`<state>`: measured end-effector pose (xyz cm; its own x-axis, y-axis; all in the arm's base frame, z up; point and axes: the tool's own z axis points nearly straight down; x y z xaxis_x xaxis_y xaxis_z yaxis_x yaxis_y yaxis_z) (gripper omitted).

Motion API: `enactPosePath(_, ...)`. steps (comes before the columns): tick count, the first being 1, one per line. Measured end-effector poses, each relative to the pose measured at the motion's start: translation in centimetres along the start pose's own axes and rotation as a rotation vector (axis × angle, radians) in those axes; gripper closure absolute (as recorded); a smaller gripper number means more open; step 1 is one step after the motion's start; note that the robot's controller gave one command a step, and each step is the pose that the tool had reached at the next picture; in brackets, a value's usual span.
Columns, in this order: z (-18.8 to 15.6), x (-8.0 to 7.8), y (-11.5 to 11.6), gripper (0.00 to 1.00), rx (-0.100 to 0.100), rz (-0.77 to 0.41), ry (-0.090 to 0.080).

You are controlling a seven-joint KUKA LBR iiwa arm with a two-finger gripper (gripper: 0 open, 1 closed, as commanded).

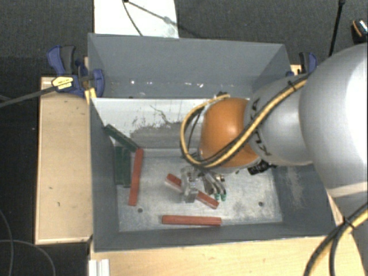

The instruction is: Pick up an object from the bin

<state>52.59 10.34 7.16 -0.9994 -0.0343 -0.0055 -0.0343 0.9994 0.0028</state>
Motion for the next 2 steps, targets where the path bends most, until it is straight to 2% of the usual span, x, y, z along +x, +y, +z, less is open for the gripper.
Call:
enactPosePath(1,0.11,0.09,-0.04,0.0,0.001,0.001,0.003)
enactPosePath(2,-0.06,-0.07,-0.02,1.0,0.0,0.004,-0.002)
